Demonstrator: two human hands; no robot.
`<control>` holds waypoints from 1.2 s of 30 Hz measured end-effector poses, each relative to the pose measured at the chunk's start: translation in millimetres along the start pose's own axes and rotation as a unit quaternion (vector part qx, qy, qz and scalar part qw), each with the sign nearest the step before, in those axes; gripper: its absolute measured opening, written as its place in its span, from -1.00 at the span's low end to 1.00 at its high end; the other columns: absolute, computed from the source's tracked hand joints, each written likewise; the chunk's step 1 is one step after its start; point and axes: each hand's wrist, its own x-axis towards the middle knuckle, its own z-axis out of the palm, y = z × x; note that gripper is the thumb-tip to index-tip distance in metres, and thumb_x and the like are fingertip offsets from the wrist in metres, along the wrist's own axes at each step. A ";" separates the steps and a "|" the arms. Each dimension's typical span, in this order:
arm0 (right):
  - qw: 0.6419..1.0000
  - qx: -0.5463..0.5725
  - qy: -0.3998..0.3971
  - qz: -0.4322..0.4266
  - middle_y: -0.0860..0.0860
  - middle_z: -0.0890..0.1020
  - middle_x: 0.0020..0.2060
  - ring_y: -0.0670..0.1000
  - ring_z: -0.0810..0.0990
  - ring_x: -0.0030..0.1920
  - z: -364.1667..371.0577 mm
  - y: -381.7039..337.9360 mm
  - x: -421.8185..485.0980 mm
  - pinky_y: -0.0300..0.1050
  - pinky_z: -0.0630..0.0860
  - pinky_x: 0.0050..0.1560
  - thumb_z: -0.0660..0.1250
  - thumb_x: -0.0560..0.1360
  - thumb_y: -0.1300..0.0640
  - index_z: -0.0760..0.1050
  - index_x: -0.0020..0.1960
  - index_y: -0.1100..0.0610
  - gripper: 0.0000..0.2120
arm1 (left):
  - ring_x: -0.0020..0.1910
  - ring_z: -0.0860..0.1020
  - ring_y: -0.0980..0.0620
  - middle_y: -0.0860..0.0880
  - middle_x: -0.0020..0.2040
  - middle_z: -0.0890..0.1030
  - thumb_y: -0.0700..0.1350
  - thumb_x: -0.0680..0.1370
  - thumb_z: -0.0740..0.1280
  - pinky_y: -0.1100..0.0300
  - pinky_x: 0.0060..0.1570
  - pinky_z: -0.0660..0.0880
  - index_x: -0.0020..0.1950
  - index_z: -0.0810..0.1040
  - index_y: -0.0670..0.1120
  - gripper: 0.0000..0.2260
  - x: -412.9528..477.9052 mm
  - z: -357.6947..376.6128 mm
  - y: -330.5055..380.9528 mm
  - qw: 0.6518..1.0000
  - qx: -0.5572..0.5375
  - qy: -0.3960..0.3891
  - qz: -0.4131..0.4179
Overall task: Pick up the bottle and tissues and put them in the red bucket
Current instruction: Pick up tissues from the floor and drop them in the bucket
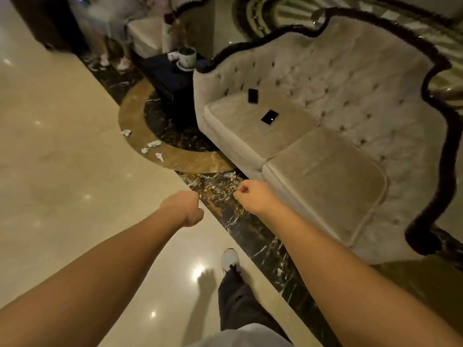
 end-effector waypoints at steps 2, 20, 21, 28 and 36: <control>0.999 0.006 -0.030 -0.019 0.13 0.66 -0.19 0.14 0.60 -0.12 3.3 -15.5 45.9 0.07 0.56 -0.06 0.26 0.50 0.08 0.56 -0.09 0.23 -0.79 | -0.05 0.52 -0.15 -0.16 0.05 0.58 0.03 0.49 0.23 0.06 -0.14 0.50 0.07 0.50 -0.11 -0.73 27.1 -6.2 -24.5 0.999 -0.009 -0.008 -0.035; 0.953 -0.244 -0.121 -0.133 0.11 0.62 -0.05 0.12 0.58 -0.10 52.9 -228.0 406.4 -0.08 0.48 -0.17 0.25 0.49 0.02 0.54 0.04 0.14 -0.76 | -0.05 0.52 -0.12 -0.10 -0.03 0.54 0.01 0.48 0.18 0.06 -0.10 0.52 0.01 0.49 -0.10 -0.76 277.6 -76.8 -227.4 0.966 -0.135 -0.004 -0.219; 0.952 -0.247 -0.120 -0.133 0.10 0.62 -0.06 0.12 0.57 -0.11 51.9 -236.6 419.2 -0.08 0.48 -0.18 0.25 0.49 0.02 0.54 0.04 0.14 -0.76 | -0.06 0.52 -0.12 -0.10 -0.02 0.54 0.02 0.49 0.19 0.06 -0.10 0.52 0.03 0.49 -0.10 -0.75 290.2 -81.7 -236.6 0.967 -0.131 -0.003 -0.218; 0.950 -0.269 -0.133 -0.083 0.09 0.61 -0.04 0.08 0.55 -0.15 65.0 -349.3 577.2 -0.06 0.49 -0.20 0.23 0.51 0.11 0.55 0.06 0.12 -0.81 | -0.19 0.49 -0.06 -0.04 -0.21 0.46 -0.03 0.48 0.22 0.12 -0.23 0.45 0.01 0.51 -0.12 -0.78 429.7 -146.8 -369.1 0.959 -0.177 -0.044 -0.218; 0.931 -0.292 -0.181 -0.125 0.05 0.57 -0.08 0.06 0.53 -0.16 97.7 -423.0 740.6 -0.07 0.48 -0.20 0.26 0.50 0.01 0.53 0.05 0.08 -0.80 | -0.25 0.44 -0.06 0.02 -0.32 0.34 -0.03 0.46 0.26 0.11 -0.28 0.41 -0.13 0.36 -0.03 -0.89 560.3 -182.7 -444.1 0.939 -0.239 -0.062 -0.239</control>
